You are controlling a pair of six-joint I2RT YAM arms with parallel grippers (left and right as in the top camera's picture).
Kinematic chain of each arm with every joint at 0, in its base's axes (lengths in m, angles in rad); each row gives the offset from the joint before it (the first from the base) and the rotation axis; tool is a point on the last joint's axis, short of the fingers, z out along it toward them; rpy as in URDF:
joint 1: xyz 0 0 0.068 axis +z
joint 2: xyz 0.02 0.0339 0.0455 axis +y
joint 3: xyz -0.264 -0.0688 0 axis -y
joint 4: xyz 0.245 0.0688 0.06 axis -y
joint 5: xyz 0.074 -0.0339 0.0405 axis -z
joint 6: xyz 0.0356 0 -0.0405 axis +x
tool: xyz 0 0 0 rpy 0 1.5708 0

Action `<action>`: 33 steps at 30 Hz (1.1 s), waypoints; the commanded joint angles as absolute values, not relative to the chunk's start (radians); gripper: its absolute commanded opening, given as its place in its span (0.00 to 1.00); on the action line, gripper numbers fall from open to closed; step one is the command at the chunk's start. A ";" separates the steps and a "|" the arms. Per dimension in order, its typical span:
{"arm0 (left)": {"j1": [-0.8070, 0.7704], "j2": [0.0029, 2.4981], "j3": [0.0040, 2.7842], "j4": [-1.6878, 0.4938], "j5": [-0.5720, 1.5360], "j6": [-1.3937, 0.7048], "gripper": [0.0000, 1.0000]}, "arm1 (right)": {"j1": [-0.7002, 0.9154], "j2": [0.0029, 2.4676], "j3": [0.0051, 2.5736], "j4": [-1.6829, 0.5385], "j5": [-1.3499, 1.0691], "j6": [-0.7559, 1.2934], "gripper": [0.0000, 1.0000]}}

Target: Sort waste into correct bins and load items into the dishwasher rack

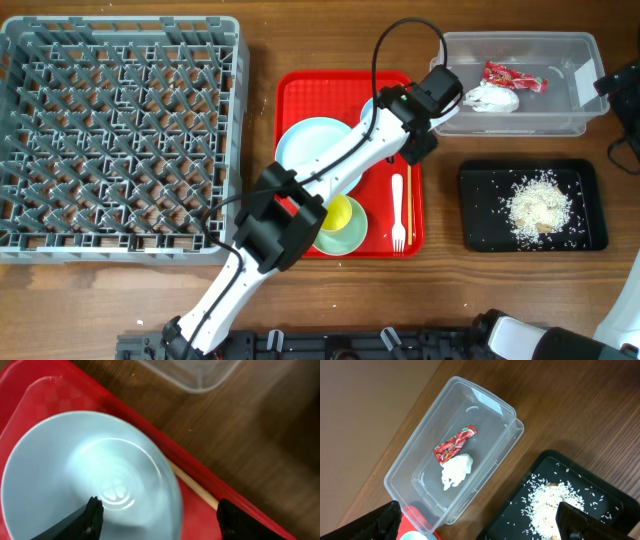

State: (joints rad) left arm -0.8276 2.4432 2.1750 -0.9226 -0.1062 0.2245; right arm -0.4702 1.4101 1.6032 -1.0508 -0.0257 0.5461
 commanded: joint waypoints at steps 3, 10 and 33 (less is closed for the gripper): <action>-0.788 2.501 2.178 -0.916 -0.158 0.235 0.60 | -0.472 1.417 1.602 -1.049 -0.028 0.553 1.00; -0.756 2.511 2.178 -0.920 -0.113 0.236 0.58 | -0.472 1.417 1.602 -1.049 -0.028 0.553 1.00; -0.775 2.566 2.179 -0.835 -0.553 0.144 0.04 | -0.472 1.417 1.602 -1.049 -0.028 0.553 0.99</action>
State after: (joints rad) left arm -0.7639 2.5423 2.1769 -0.8467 -0.3851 0.1955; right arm -0.4702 1.4101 1.6032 -1.0508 -0.0257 0.5461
